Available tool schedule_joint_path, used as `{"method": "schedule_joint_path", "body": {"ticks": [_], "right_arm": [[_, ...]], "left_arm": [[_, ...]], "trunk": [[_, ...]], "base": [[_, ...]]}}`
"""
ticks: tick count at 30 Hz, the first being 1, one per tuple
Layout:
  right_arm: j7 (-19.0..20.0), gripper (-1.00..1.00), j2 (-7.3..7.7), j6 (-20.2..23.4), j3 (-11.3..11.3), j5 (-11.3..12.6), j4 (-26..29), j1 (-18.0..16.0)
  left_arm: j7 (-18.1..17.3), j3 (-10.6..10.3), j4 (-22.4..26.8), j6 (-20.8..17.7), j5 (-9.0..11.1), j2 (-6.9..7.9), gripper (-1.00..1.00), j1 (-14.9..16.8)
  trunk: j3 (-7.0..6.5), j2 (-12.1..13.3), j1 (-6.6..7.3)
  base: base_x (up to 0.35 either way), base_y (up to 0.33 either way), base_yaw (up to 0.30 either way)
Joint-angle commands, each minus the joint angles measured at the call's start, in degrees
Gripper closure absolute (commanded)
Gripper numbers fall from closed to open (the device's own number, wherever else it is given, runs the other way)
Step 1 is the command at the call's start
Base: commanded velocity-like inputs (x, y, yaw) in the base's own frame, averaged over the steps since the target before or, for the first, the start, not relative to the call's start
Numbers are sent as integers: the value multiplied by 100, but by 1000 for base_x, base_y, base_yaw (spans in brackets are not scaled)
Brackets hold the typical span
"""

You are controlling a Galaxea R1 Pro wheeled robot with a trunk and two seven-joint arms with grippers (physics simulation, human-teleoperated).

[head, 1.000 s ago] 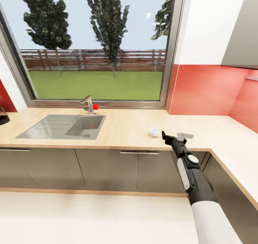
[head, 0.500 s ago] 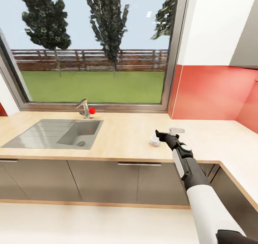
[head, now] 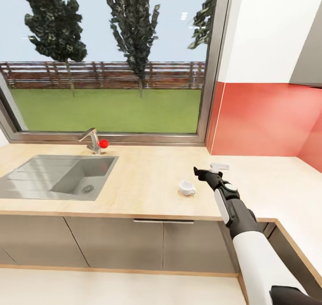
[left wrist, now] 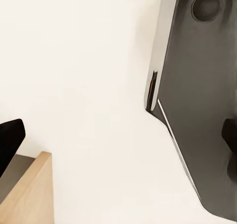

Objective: Set up a coffee station on the kitchen countertop: keep the coffee maker on the countertop, move the bottle of coffee from the kitchen shelf to the counter next to the coffee maker, place a paper coffee filter on top of the coffee maker, put the saucer next to the coffee maker with the coffee cup on the saucer, and place the electric kettle next to the coffee maker.

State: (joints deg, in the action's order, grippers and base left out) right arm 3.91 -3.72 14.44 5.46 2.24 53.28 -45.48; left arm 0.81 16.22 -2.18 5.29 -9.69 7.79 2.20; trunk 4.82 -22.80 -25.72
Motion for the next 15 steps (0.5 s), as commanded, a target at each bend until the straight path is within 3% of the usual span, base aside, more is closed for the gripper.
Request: {"method": "schedule_joint_path", "body": {"ticks": [1,8,15], "right_arm": [[37,-100,-6,31,25,22,-9,-5],[38,-100,-6,340,-1,22,-97,-5],[39,-100,-6,421,5,25,-622,-5]], "left_arm": [[8,48,-25,42,-59,4,-100,9],[10,56,-28,46,-53,4,-100,-8],[9,52,-28,50,-53,4,-100,-17]], "trunk": [[12,-12,-6],[12,-12,-6],[12,-12,-6]], "base": [[291,-97,0],[262,-20,0],[44,-1,0]]}}
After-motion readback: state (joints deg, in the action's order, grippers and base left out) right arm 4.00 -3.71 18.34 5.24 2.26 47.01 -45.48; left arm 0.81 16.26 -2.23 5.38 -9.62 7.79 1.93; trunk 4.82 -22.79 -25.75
